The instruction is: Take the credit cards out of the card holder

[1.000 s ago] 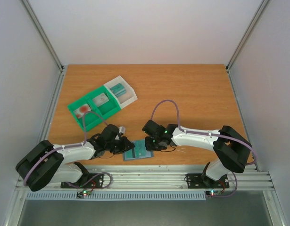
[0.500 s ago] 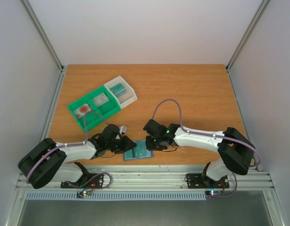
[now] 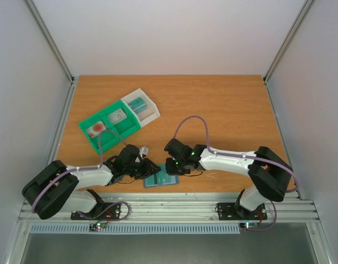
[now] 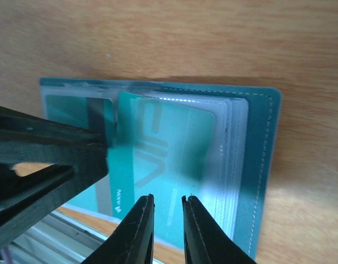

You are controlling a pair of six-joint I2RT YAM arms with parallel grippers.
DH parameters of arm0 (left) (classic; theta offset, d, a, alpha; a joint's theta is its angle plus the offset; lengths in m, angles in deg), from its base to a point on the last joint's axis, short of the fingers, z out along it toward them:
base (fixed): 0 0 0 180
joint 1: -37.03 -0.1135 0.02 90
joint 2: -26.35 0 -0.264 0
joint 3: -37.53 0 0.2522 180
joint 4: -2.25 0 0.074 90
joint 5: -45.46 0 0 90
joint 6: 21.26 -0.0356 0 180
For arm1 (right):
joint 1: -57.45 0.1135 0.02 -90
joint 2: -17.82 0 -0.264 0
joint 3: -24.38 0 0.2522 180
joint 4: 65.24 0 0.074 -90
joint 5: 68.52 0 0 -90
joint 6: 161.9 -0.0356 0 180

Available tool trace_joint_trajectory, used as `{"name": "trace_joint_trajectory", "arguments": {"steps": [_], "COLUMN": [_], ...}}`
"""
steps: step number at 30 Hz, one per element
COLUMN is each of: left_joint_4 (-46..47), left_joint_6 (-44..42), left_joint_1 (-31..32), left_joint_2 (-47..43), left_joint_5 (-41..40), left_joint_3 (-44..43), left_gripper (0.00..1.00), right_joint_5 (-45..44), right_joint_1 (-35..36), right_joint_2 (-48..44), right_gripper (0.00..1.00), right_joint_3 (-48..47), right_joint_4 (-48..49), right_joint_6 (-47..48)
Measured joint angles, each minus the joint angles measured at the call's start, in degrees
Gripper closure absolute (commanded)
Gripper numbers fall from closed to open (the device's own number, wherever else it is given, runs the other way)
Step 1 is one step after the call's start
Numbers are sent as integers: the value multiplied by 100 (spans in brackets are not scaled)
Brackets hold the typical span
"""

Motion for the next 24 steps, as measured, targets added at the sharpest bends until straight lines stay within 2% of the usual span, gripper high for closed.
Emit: {"name": "trace_joint_trajectory", "arguments": {"steps": [5,24], "left_joint_4": [-2,-42], "left_joint_6": [7,7], "left_joint_1": [0,0], "left_joint_2": [-17,-144], "left_joint_5": [20,39], "left_joint_3": [0,57], "left_gripper": [77,79], "right_joint_5": [195,186], "right_joint_1": [0,0], "right_joint_2": [560,518], "right_gripper": [87,89], "right_joint_3": [142,341], "right_joint_4": [289,632], "right_joint_6": [-83,-367]}}
